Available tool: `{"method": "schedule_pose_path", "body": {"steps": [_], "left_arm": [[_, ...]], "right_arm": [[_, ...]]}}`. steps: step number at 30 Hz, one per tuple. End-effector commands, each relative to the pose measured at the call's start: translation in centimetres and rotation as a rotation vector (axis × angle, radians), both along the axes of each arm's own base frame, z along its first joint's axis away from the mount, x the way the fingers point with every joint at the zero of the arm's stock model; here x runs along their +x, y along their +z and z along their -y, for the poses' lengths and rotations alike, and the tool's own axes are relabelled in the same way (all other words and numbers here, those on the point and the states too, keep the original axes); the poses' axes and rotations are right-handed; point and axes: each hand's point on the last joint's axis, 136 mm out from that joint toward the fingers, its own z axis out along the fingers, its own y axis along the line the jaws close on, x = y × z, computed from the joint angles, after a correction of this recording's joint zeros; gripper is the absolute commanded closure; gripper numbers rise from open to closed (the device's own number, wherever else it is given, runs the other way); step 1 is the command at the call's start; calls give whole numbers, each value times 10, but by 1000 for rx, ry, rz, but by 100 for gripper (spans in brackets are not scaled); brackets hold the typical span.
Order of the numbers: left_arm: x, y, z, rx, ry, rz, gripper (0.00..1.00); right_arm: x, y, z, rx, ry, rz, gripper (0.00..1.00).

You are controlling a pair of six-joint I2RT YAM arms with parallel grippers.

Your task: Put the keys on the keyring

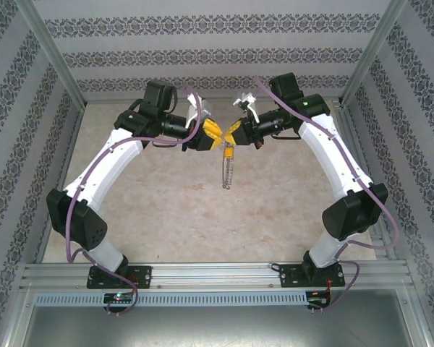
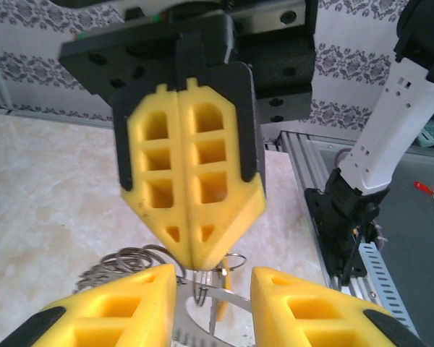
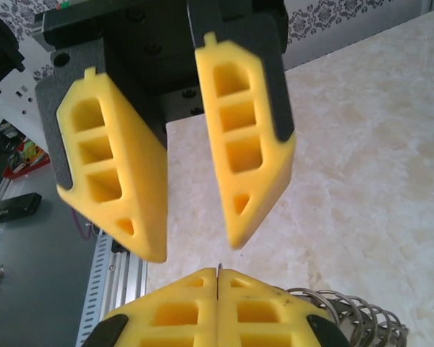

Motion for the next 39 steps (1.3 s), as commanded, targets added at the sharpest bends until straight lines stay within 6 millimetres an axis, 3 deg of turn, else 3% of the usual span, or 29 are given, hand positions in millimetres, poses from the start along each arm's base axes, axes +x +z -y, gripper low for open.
{"method": "schedule_pose_path", "body": {"steps": [1, 27, 39], "left_arm": [[3, 23, -8, -44, 42, 77, 66], [-8, 2, 8, -41, -96, -68, 65], [-11, 7, 16, -54, -124, -58, 77]], "right_arm": [[-14, 17, -2, 52, 44, 47, 100], [-13, 26, -3, 69, 32, 74, 100], [-12, 24, -4, 70, 33, 70, 100]]}}
